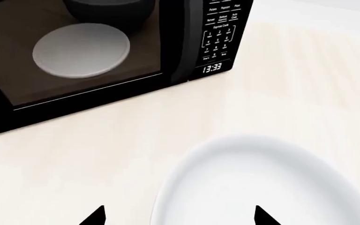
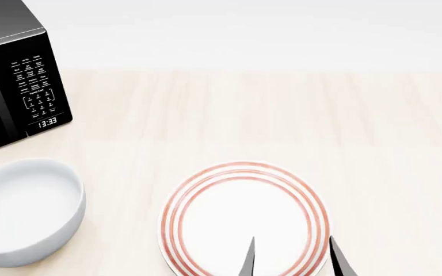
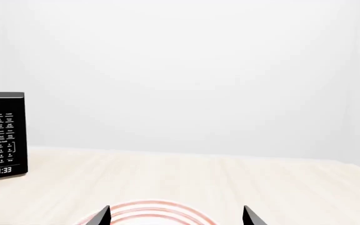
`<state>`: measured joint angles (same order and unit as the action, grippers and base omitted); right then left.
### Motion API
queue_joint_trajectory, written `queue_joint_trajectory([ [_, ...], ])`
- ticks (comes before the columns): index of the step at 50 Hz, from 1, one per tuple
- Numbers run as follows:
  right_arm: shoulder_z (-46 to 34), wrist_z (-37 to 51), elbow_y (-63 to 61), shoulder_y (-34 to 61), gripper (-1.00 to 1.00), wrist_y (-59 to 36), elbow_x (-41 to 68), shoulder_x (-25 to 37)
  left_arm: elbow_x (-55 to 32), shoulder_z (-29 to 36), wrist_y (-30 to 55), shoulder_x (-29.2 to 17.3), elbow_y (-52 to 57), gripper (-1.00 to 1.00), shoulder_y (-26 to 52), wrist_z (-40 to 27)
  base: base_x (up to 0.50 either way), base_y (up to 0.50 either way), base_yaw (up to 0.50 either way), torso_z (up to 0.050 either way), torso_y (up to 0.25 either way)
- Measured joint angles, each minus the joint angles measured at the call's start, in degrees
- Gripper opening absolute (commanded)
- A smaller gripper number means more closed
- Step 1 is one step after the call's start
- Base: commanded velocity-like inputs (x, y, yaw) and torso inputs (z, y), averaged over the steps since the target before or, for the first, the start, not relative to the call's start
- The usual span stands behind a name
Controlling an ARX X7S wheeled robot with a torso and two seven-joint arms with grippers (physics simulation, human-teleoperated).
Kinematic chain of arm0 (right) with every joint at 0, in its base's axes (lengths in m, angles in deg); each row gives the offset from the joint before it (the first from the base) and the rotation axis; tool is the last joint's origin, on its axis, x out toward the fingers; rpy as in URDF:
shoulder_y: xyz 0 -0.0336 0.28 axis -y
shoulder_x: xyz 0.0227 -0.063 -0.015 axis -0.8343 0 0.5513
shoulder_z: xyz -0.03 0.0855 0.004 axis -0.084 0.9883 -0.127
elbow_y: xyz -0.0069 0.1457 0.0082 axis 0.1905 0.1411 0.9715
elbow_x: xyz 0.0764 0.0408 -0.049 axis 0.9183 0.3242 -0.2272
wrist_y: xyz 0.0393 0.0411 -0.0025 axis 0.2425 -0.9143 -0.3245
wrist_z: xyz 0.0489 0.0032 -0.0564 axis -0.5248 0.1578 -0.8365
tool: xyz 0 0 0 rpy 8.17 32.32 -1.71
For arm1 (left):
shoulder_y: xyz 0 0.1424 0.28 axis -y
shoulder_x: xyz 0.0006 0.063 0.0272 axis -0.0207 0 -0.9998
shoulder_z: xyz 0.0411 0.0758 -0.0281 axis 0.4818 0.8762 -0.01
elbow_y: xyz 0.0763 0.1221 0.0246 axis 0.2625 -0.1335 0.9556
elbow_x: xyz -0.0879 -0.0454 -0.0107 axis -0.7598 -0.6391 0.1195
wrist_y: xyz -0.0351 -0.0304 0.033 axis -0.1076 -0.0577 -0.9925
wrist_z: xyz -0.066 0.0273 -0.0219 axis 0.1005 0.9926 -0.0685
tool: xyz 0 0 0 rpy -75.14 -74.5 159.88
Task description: Pick up the white bowl and put it on the plate.
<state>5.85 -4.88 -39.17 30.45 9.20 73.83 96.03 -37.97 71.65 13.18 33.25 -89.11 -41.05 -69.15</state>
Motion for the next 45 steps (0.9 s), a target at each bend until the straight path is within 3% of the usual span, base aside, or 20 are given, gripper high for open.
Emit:
queue_joint_trajectory([
  [45,-1.2,1.1,0.52,0.32,1.0,0.46,0.69,1.0,3.7,3.0,-11.27,2.67,-14.71,1.0,2.51,0.27,0.0,0.0,0.0,0.0,0.0],
])
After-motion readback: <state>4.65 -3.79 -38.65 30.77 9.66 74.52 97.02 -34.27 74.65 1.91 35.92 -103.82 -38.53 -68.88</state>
